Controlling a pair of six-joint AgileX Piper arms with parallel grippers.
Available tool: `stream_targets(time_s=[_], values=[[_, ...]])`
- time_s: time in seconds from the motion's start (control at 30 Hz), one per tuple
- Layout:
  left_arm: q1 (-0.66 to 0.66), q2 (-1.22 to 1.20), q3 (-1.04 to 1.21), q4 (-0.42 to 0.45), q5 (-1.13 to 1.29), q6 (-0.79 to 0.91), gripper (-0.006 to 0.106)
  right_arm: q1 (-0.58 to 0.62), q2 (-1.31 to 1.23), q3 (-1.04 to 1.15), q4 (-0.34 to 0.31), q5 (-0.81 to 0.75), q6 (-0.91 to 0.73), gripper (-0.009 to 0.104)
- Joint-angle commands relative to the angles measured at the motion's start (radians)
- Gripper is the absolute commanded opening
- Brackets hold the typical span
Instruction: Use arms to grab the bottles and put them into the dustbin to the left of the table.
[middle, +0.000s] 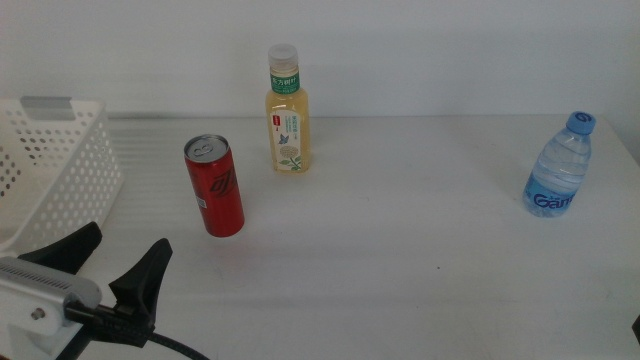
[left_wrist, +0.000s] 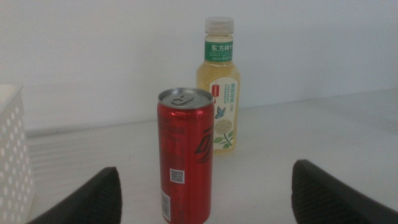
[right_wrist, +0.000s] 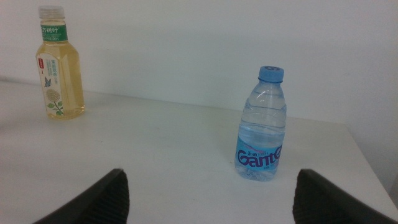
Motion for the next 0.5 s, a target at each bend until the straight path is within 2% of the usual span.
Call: stream_targets(time_s=[0.0,0.33,0.47], values=[[-0.002,-0.005,0.013,-0.018,-0.078,0.001,0.09,-0.005,-0.028,-0.008,-0.005,-0.075,-0.011,0.072],[-0.002,0.089,-0.051,-0.019,-0.082,0.056,0.09,-0.005,-0.028,-0.008,-0.005,-0.075,-0.011,0.072],[-0.002,0.189,-0.084,0.012,-0.178,0.058,0.09,-0.005,-0.028,-0.008,-0.005,-0.075,-0.011,0.072]])
